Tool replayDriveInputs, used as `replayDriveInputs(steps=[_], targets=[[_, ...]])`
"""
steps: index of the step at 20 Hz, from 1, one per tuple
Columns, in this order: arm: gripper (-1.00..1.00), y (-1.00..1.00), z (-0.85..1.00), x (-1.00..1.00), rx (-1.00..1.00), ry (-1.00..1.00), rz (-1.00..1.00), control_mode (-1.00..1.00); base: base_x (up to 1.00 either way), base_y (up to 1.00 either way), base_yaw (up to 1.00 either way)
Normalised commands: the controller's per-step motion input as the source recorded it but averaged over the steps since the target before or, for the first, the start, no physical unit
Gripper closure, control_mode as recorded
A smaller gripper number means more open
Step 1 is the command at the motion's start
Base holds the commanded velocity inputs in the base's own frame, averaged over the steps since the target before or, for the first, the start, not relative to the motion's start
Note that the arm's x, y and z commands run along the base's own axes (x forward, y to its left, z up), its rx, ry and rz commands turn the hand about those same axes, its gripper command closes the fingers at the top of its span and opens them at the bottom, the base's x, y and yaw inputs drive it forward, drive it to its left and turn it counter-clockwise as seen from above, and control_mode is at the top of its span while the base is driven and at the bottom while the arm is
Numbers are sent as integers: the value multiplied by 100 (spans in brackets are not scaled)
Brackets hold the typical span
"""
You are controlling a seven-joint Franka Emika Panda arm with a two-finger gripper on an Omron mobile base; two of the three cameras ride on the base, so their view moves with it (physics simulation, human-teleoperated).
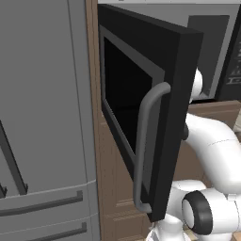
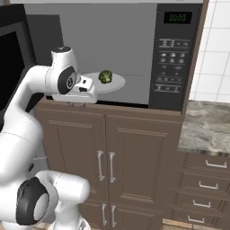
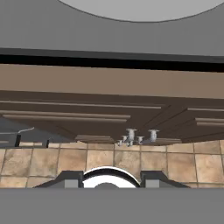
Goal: Close the microwave door.
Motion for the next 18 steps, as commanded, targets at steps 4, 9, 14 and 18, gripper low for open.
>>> replayDriveInputs(steps=[4, 9, 14, 18], targets=[[-100, 0, 0, -2, 0, 0, 0, -100, 0, 0, 0], [-100, -9, 36, -88, 8, -34, -4, -100, 0, 0, 0], [-100, -11, 91, -100, 6, -45, -2, -100, 0, 0, 0], [-100, -10, 99, -100, 0, -33, -18, -100, 0, 0, 0]])
